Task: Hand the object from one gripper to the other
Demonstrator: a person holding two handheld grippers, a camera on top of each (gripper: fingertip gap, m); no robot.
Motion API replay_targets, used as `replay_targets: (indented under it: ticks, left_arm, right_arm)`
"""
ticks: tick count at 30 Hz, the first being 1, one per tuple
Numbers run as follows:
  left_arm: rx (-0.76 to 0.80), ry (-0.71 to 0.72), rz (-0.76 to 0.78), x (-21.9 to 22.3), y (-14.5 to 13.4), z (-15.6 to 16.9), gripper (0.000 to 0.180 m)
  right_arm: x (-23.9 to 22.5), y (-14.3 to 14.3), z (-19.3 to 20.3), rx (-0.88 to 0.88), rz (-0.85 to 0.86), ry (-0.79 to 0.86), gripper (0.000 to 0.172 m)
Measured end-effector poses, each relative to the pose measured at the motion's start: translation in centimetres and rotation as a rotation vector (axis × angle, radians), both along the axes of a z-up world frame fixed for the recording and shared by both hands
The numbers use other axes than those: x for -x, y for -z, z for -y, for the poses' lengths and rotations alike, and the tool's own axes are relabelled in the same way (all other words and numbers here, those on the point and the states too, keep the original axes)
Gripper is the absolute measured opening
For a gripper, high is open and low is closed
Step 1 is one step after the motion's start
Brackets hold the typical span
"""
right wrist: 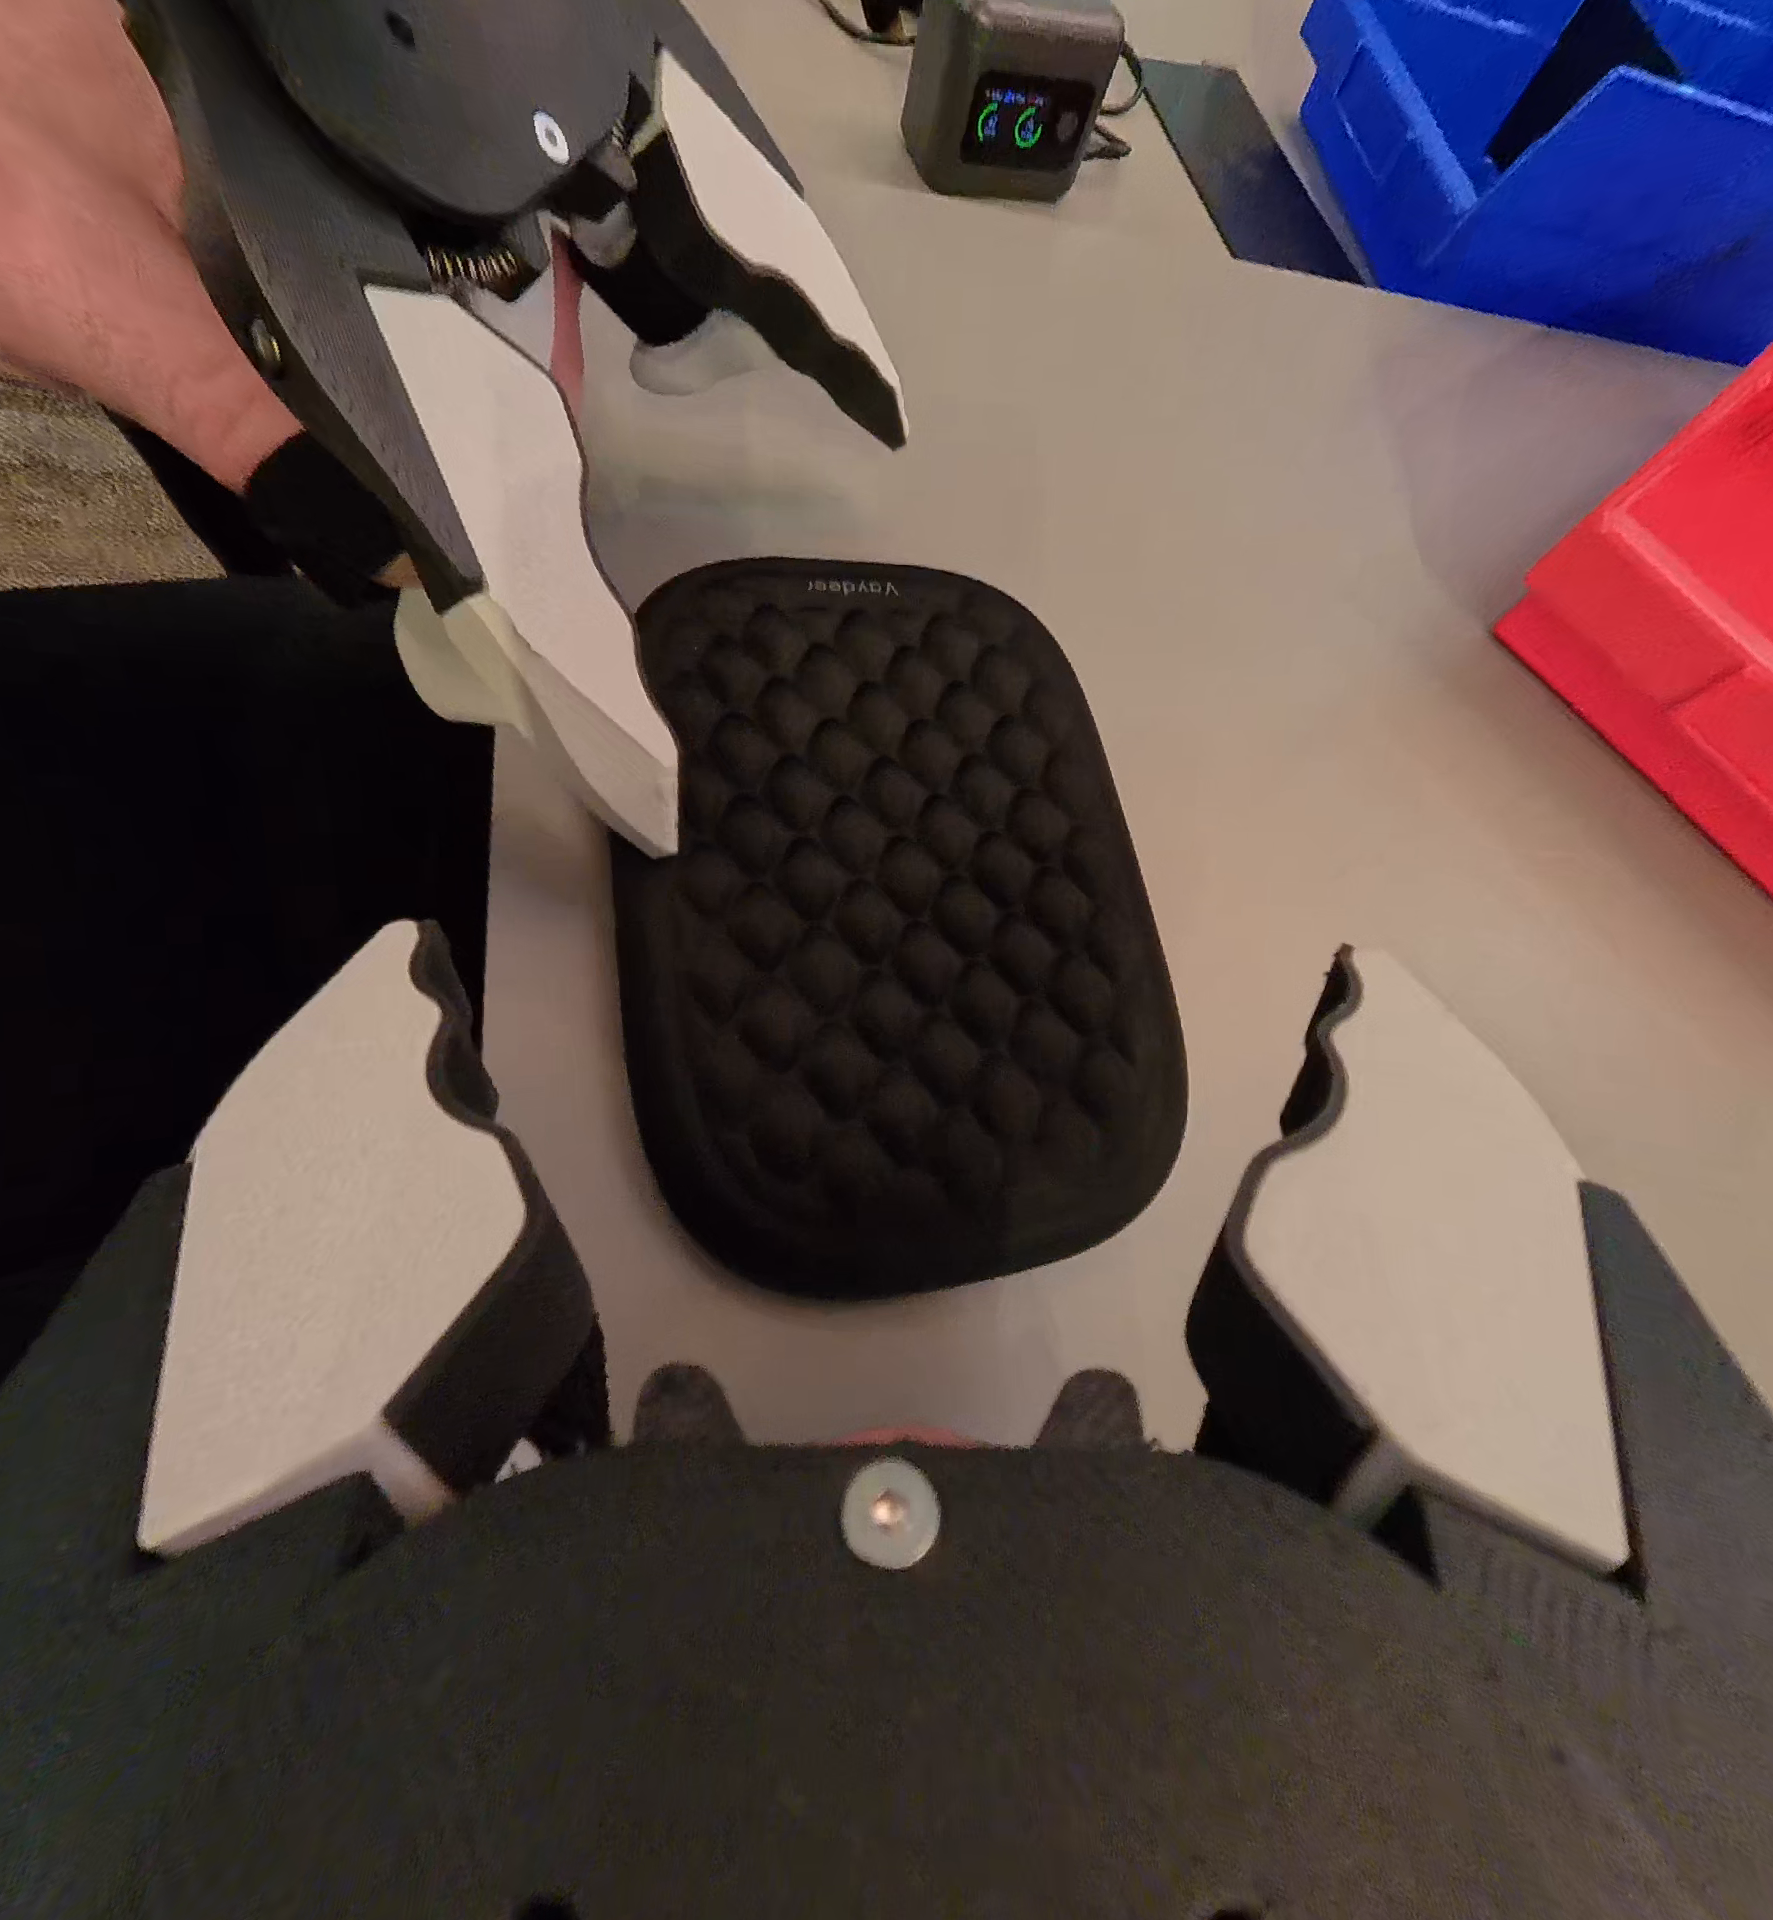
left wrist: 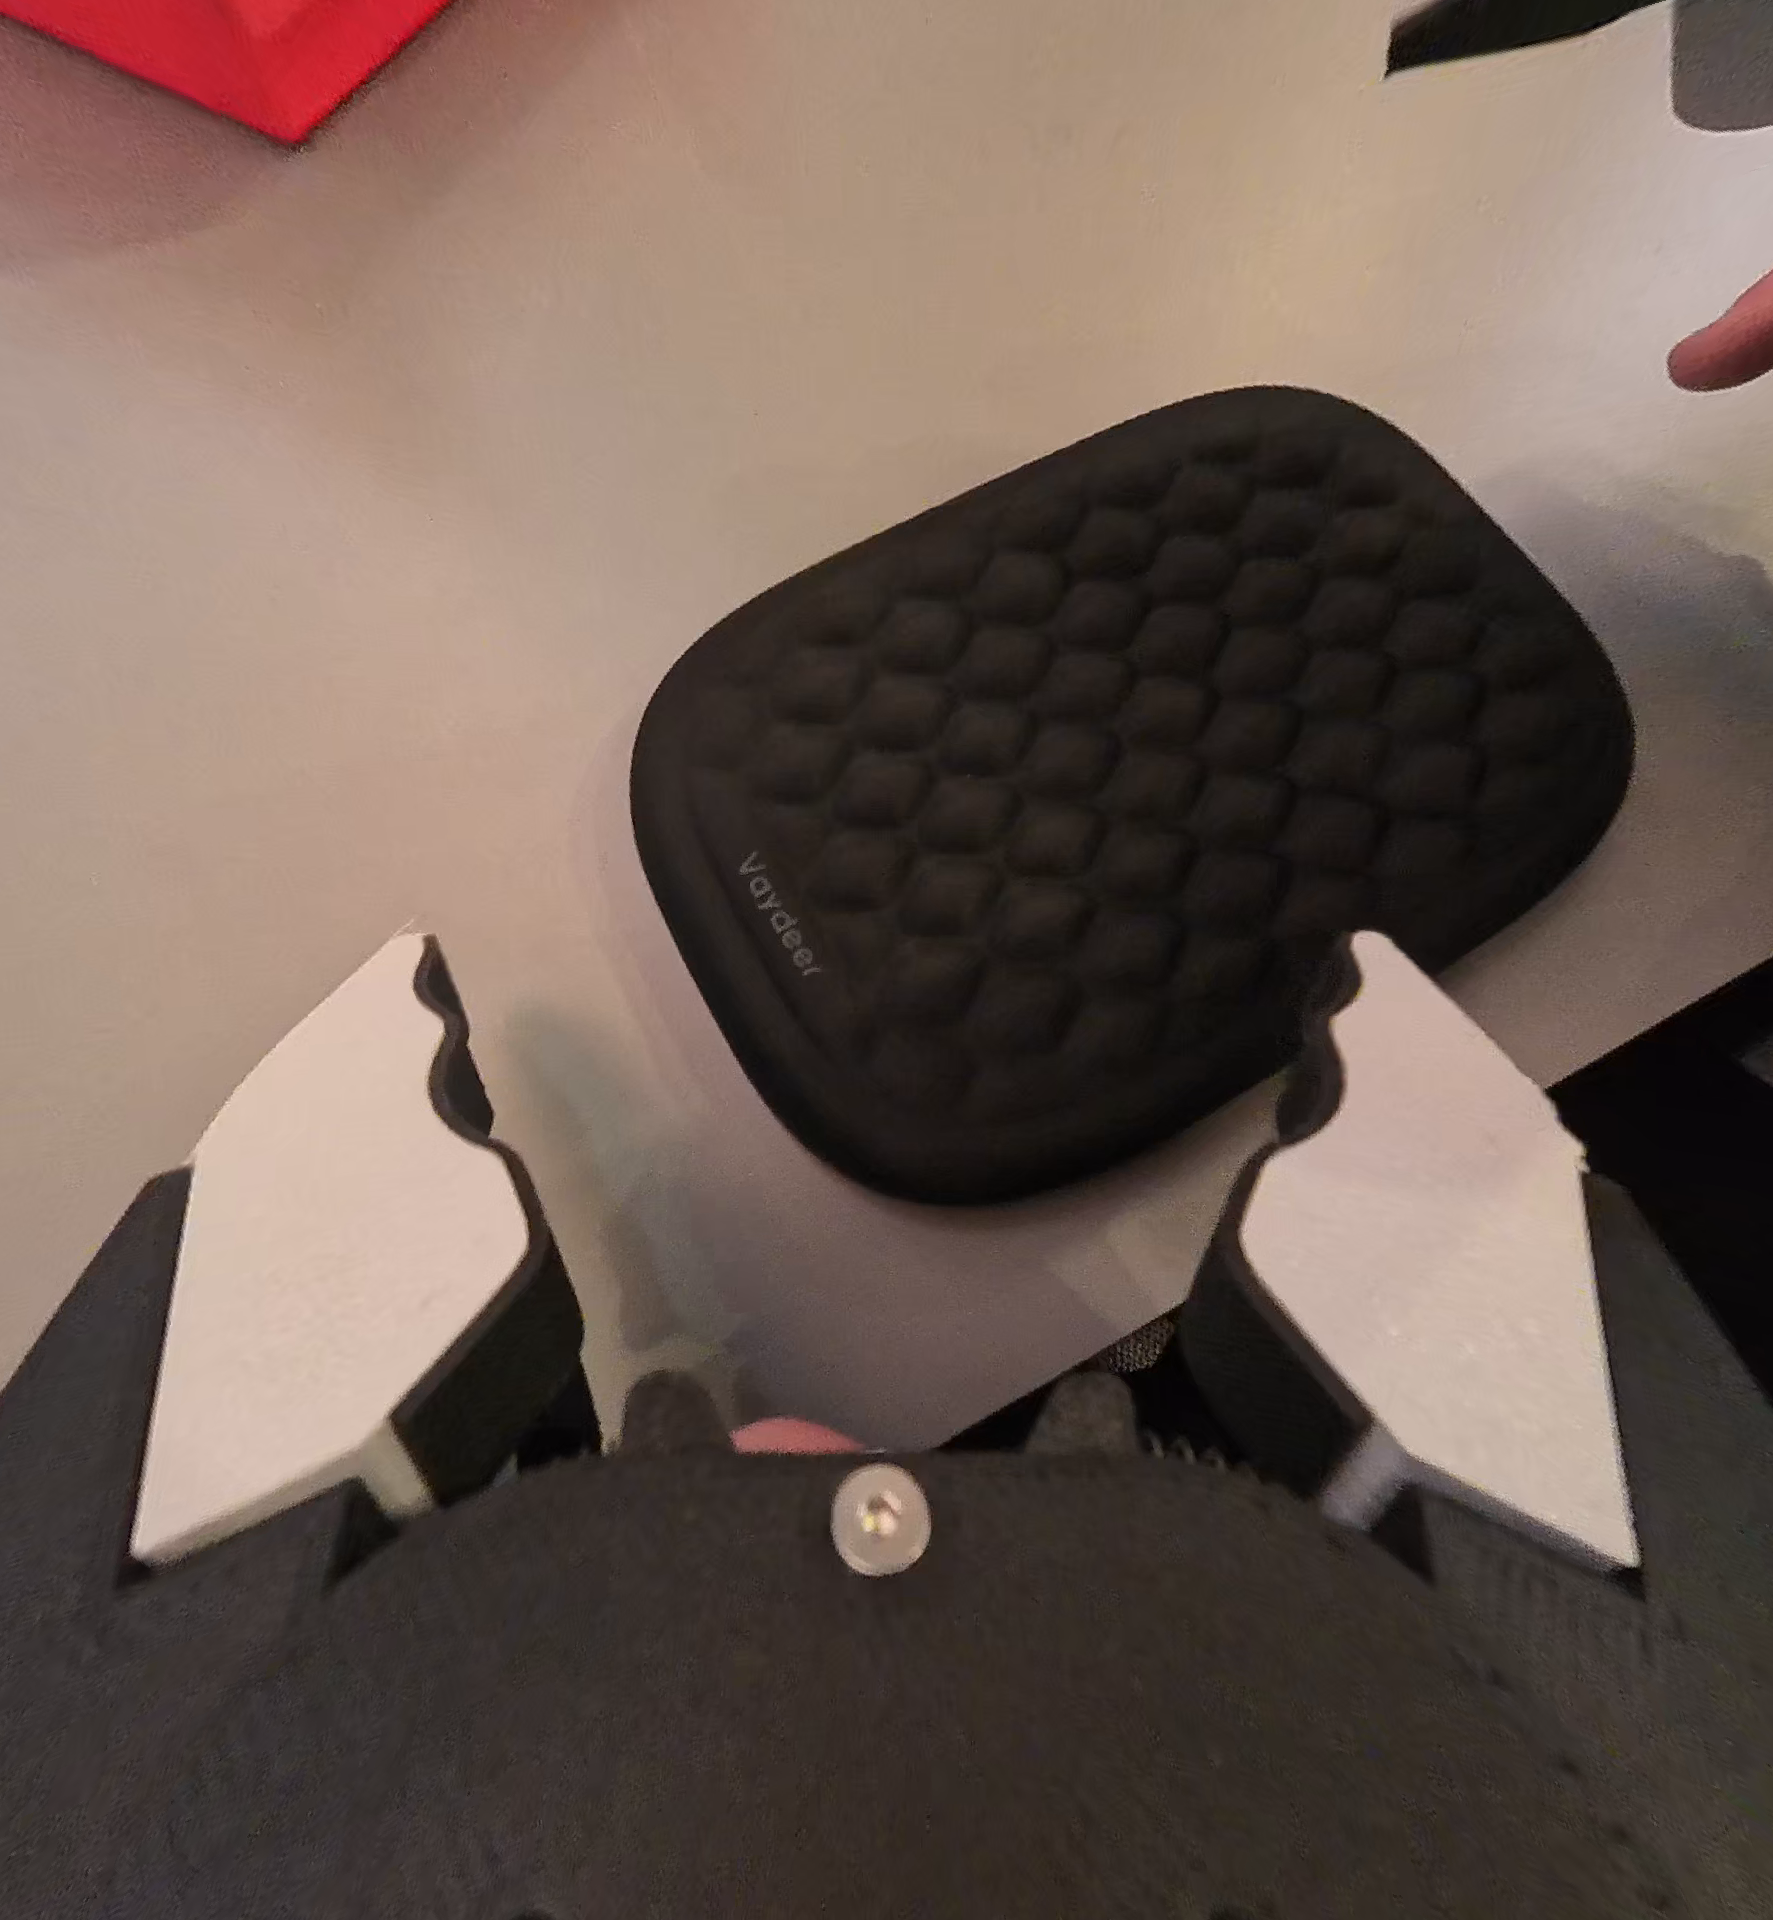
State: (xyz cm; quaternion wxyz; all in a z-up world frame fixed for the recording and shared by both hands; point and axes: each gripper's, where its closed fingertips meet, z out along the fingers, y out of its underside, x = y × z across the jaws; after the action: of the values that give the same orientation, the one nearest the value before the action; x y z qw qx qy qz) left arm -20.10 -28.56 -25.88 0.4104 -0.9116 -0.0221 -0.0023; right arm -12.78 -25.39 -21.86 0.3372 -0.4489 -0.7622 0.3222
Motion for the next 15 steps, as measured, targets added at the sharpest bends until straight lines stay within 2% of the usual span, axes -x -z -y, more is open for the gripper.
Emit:
replay_targets:
  ticks: [4,9,12,15]
  left_arm:
    - [-0.056,-0.003,-0.012,-0.2,-1.3,-0.3,0.146]
    - [-0.217,-0.089,0.011,1.2,-5.1,-1.1,0.144]
    - [-0.316,-0.15,0.001,1.7,-8.0,-1.1,0.145]
    - [-0.425,-0.187,-0.014,2.7,-11.0,-1.6,0.134]
  right_arm:
    - [-0.1,-0.8,-0.2,-0.019,-0.013,0.002,0.145]
    - [-1.5,-5.4,-2.7,0.04,-0.128,0.078,0.145]
    - [-3.7,-8.6,-6.0,0.039,-0.194,0.162,0.145]
    - [-6.8,-11.4,-10.5,0.044,-0.27,0.283,0.145]
